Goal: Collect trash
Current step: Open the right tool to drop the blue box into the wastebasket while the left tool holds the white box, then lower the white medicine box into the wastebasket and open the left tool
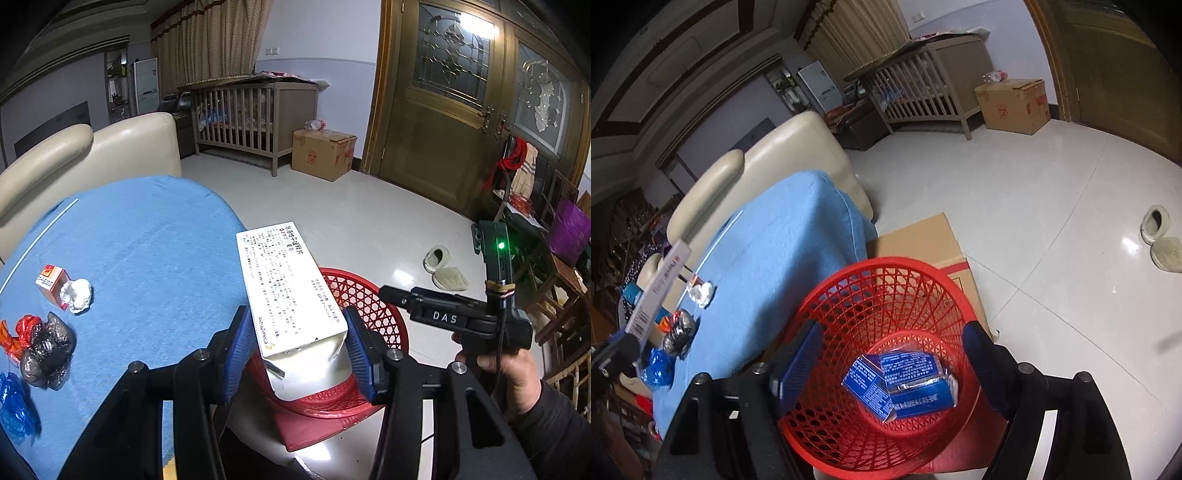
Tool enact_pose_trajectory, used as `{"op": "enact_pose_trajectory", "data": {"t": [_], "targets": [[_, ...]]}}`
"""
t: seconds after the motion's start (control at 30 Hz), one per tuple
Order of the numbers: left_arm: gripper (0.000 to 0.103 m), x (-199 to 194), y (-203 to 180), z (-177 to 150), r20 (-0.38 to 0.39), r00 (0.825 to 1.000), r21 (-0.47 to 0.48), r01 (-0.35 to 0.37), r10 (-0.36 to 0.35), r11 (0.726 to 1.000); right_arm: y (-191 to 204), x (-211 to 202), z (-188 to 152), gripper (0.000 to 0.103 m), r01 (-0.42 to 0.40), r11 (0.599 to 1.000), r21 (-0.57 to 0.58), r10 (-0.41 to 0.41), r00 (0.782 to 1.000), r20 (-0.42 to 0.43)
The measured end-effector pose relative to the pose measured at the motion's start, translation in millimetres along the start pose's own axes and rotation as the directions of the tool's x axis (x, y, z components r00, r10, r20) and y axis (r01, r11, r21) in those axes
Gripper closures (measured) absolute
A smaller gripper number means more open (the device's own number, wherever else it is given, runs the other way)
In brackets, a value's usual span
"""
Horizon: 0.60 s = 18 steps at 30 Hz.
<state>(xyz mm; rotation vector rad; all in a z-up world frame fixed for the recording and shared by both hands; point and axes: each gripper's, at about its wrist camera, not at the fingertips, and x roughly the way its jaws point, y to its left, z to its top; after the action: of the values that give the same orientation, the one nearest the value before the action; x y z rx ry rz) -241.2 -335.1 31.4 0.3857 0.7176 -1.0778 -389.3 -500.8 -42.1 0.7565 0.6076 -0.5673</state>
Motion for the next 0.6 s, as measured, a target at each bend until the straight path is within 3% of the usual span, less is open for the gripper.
{"op": "enact_pose_trajectory", "data": {"t": [0.4, 0.6], "targets": [[0.051, 25.1, -12.9, 3.4, -0.062, 0.997, 0.013, 0.049, -0.048, 0.999, 2.6, -10.0, 6.1, 0.022, -0.023, 1.0, 0.019, 0.022, 0.998, 0.062], [0.051, 60.5, -14.8, 13.9, -0.117, 0.992, -0.004, 0.052, -0.052, 0.999, 1.5, -14.2, 8.1, 0.022, -0.033, 0.999, 0.024, 0.031, 0.995, 0.092]]}}
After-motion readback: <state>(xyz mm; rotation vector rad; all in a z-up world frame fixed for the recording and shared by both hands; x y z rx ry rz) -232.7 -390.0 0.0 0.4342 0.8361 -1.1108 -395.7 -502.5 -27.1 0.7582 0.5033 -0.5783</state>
